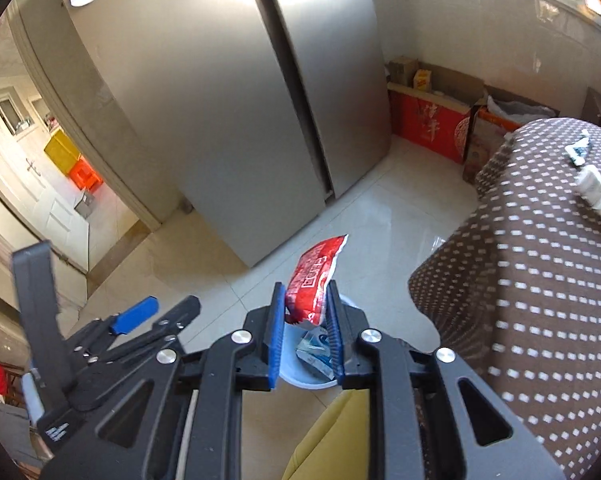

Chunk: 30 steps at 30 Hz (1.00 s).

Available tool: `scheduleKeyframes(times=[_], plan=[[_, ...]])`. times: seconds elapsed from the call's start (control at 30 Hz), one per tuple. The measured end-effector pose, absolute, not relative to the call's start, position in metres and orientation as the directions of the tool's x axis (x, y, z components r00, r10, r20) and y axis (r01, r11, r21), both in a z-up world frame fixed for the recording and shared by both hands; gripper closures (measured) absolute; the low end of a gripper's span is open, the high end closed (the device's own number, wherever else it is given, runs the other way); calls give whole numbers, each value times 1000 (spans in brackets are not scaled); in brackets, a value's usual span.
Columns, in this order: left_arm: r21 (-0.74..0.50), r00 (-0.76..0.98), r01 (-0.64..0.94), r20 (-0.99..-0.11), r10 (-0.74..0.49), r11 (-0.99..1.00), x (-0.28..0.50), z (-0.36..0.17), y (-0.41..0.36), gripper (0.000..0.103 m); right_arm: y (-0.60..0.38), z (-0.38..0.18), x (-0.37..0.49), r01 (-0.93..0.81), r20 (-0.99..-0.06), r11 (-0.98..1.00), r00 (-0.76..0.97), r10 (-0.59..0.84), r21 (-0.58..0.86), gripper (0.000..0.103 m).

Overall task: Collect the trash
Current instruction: 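Carry both items over the wastebasket and open both tools, then move both tools back to the table toward the green leaf plush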

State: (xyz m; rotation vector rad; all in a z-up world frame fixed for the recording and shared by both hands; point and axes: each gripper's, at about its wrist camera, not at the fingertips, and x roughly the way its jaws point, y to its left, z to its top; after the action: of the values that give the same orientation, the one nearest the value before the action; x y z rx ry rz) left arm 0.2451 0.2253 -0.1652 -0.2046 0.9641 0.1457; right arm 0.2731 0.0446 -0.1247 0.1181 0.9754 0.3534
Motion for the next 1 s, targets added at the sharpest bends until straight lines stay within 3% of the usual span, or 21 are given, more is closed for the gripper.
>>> scheduleKeyframes(times=[0.2,0.23,0.27,0.3,0.57,1.0], plan=[[-82,541,-282,-837,88,956,235,-164,250,44,81,-147,295,-333,-822,902,405,400,275,81],[-77,539,-291,-837,96,954,233,-164,253,44,89,-149,297,-355,-830,898,392,396,261,72],[-76,540,-297,-835,102,952,230,-163,256,44,93,-151,300,-355,-843,906,393,366,228,53],[-75,541,-300,-835,105,951,228,-162,258,44,98,-152,301,-357,-850,915,408,334,188,48],[-75,537,-305,-837,106,950,223,-162,255,44,105,-152,292,-386,-842,908,425,333,164,48],[-77,614,-181,-788,52,980,227,-129,200,44,44,-107,269,-332,-778,919,511,366,214,48]])
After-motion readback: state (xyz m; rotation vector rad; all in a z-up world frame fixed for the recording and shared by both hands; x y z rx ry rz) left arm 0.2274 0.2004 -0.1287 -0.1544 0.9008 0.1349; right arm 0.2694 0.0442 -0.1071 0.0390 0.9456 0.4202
